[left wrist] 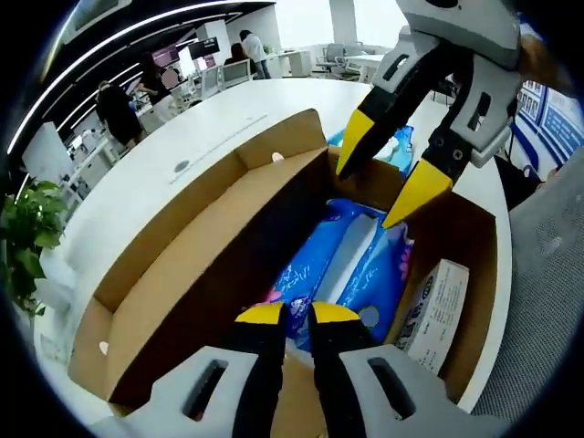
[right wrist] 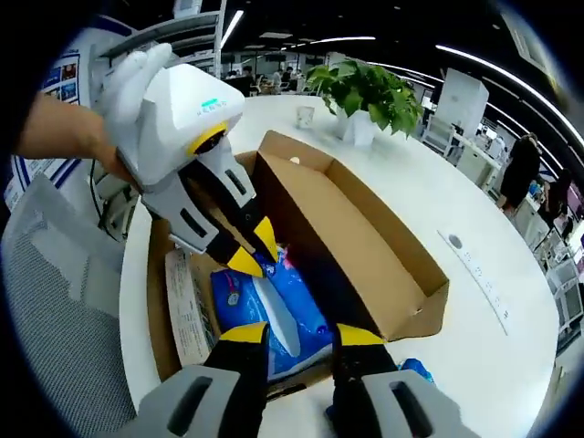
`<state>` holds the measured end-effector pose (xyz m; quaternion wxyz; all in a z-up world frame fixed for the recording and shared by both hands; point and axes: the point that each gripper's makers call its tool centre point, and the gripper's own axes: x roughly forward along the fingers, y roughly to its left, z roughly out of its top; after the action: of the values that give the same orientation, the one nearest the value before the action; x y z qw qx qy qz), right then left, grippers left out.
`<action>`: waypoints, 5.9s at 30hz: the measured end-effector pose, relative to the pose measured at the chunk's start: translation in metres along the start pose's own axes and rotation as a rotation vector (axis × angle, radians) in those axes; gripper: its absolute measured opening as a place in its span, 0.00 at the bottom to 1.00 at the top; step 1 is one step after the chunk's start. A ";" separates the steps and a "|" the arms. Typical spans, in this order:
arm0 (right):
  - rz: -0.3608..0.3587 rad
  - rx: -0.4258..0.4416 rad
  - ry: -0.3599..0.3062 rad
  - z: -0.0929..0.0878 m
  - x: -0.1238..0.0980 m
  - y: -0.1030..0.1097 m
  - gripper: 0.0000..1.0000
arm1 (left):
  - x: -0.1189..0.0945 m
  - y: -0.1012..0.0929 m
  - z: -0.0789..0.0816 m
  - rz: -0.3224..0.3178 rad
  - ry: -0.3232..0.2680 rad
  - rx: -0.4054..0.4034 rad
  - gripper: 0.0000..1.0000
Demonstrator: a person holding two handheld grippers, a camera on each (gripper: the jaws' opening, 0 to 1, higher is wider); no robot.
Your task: Operate the shoe box by opening the lid, removing the specified soft item, and placing it in the target area until the item is outside and the box remains undamaged.
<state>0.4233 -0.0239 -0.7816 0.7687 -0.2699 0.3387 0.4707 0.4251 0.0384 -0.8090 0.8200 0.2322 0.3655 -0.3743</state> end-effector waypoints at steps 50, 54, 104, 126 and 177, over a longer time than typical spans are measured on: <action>-0.048 -0.009 -0.086 0.048 -0.039 0.002 0.00 | -0.078 0.011 0.045 0.082 -0.096 0.005 0.00; -0.053 -0.005 -0.098 0.052 -0.050 -0.001 0.00 | -0.082 0.011 0.053 0.081 -0.104 0.008 0.00; -0.180 0.046 -0.037 -0.030 -0.161 -0.076 0.00 | -0.051 -0.070 0.188 -0.077 -0.124 0.130 0.00; -0.248 0.060 0.014 -0.090 -0.196 -0.115 0.00 | -0.006 -0.112 0.239 -0.145 -0.132 0.191 0.00; -0.294 -0.019 0.225 -0.209 -0.212 -0.188 0.00 | 0.113 -0.181 0.293 -0.335 -0.181 0.180 0.00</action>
<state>0.4684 -0.3690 -0.7301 0.7838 -0.3748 0.3750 0.3233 0.4596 -0.3143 -0.7324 0.7518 0.2059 0.2888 -0.5559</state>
